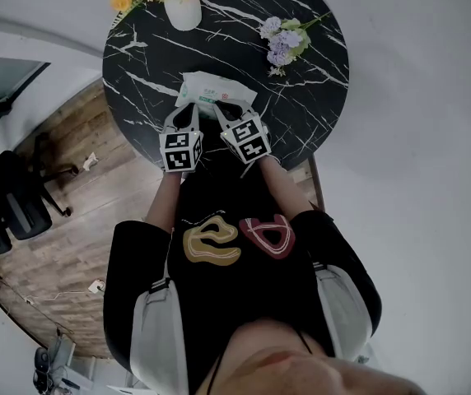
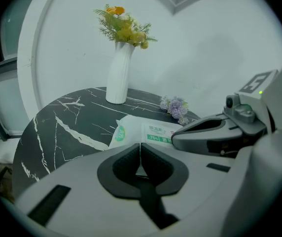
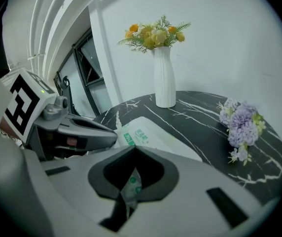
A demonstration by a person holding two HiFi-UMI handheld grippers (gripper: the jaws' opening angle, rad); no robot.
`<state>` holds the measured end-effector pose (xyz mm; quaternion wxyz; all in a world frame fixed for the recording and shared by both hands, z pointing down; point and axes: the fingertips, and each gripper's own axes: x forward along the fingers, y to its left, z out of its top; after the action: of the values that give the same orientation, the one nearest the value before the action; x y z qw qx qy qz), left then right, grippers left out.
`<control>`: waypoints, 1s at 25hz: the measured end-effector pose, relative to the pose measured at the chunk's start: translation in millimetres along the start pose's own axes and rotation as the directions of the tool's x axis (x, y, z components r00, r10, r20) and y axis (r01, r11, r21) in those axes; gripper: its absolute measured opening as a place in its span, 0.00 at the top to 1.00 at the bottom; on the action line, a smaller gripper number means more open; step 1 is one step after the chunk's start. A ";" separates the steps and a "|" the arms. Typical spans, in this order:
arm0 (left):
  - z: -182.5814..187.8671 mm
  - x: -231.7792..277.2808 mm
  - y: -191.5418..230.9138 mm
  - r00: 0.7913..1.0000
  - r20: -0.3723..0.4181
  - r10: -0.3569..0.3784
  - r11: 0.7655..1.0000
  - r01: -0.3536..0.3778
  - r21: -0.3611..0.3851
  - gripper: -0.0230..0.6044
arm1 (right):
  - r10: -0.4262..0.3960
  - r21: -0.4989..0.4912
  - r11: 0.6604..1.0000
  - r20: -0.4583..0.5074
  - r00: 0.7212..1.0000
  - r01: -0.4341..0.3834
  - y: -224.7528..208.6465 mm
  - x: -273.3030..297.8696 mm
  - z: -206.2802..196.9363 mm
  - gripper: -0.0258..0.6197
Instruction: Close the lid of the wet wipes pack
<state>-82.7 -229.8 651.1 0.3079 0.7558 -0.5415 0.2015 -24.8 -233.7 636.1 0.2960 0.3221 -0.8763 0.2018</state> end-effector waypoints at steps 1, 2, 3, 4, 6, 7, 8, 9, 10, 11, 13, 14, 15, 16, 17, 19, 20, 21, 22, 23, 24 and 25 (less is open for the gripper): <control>0.0 -0.1 0.0 1.000 0.000 0.000 1.000 0.000 -0.001 0.93 | -0.006 -0.010 1.000 0.007 1.000 0.006 0.0 0.0 2.3 0.94; -0.1 -0.2 -0.1 1.000 0.001 0.000 1.000 0.000 -0.002 0.93 | -0.010 -0.016 1.000 0.013 1.000 0.010 -0.2 0.3 3.9 0.94; -0.2 -0.2 -0.2 1.000 0.001 0.000 1.000 0.000 -0.003 0.93 | -0.012 -0.020 1.000 0.014 1.000 0.012 -0.4 0.8 3.6 0.94; -0.2 -0.3 -0.2 1.000 0.002 0.000 1.000 0.000 -0.004 0.93 | -0.014 -0.025 1.000 0.006 1.000 0.014 -0.3 1.5 1.6 0.94; 0.0 -0.4 0.2 1.000 0.002 0.001 1.000 -0.001 -0.004 0.93 | -0.020 -0.055 0.998 -0.025 1.000 0.018 1.2 1.8 -2.2 0.94; 0.1 -0.3 0.3 1.000 0.001 0.001 1.000 -0.001 -0.005 0.93 | -0.026 -0.081 0.996 -0.037 0.999 0.023 2.0 1.2 -2.3 0.94; 0.1 -0.2 0.1 1.000 0.001 0.000 1.000 0.000 -0.005 0.93 | -0.033 -0.108 0.994 -0.045 0.998 0.028 2.3 0.5 -1.9 0.94; 0.0 -0.2 -0.1 1.000 0.001 -0.002 1.000 0.002 -0.005 0.93 | -0.039 -0.126 0.991 -0.050 0.998 0.032 2.4 -0.1 -1.6 0.94; -0.1 -0.3 -0.3 1.000 0.001 -0.002 1.000 0.002 -0.004 0.93 | -0.042 -0.133 0.990 -0.053 0.998 0.034 2.4 -0.4 -1.6 0.94; -0.3 -0.4 -0.4 1.000 0.001 -0.003 1.000 0.003 -0.004 0.93 | -0.043 -0.133 0.991 -0.055 0.998 0.035 2.4 -0.4 -1.7 0.94; -0.5 -0.2 -0.3 1.000 0.001 -0.005 1.000 0.005 -0.001 0.93 | -0.045 -0.137 0.990 -0.059 0.997 0.036 2.5 0.4 -1.9 0.94; -0.5 -0.1 -0.1 1.000 0.001 -0.007 1.000 0.007 0.001 0.93 | -0.047 -0.151 0.988 -0.062 0.997 0.037 3.0 1.1 -1.8 0.94; -0.5 0.1 0.0 1.000 0.001 -0.009 1.000 0.009 0.002 0.93 | -0.050 -0.168 0.985 -0.067 0.997 0.038 3.6 1.8 -1.9 0.94; -0.6 0.3 0.1 1.000 0.001 -0.011 1.000 0.011 0.003 0.93 | -0.054 -0.182 0.983 -0.074 0.996 0.040 4.1 2.5 -2.4 0.94; -0.6 0.3 0.0 1.000 0.001 -0.012 1.000 0.012 0.003 0.93 | -0.058 -0.188 0.981 -0.084 0.995 0.041 4.4 2.9 -3.0 0.94; -1.0 0.2 -0.3 1.000 0.001 -0.011 1.000 0.011 0.004 0.93 | -0.068 -0.195 0.980 -0.104 0.992 0.047 4.4 3.4 -3.9 0.94; -1.2 0.2 -0.4 1.000 0.000 -0.010 1.000 0.010 0.003 0.93 | -0.075 -0.206 0.977 -0.116 0.990 0.050 4.5 3.8 -4.2 0.94; -1.3 0.2 -0.4 1.000 0.001 -0.010 1.000 0.010 0.002 0.93 | -0.084 -0.224 0.973 -0.131 0.988 0.053 4.7 4.4 -4.5 0.94; -1.3 0.4 -0.2 1.000 0.001 -0.010 1.000 0.010 0.000 0.93 | -0.093 -0.246 0.968 -0.148 0.985 0.054 5.2 5.4 -4.6 0.94; -1.3 0.7 0.1 1.000 0.002 -0.011 1.000 0.011 -0.003 0.93 | -0.101 -0.266 0.962 -0.166 0.981 0.054 5.6 6.5 -4.8 0.94; -1.1 0.9 0.4 1.000 0.004 -0.012 1.000 0.012 -0.005 0.93 | -0.107 -0.280 0.959 -0.183 0.977 0.052 5.9 7.7 -5.0 0.94; -1.0 1.0 0.5 1.000 0.005 -0.013 1.000 0.013 -0.007 0.93 | -0.110 -0.287 0.956 -0.196 0.974 0.051 6.2 8.5 -5.2 0.94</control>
<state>-82.8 -229.9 652.6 0.3106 0.7586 -0.5382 0.1959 -32.3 -230.3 644.4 0.4375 0.2893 -0.8460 0.0962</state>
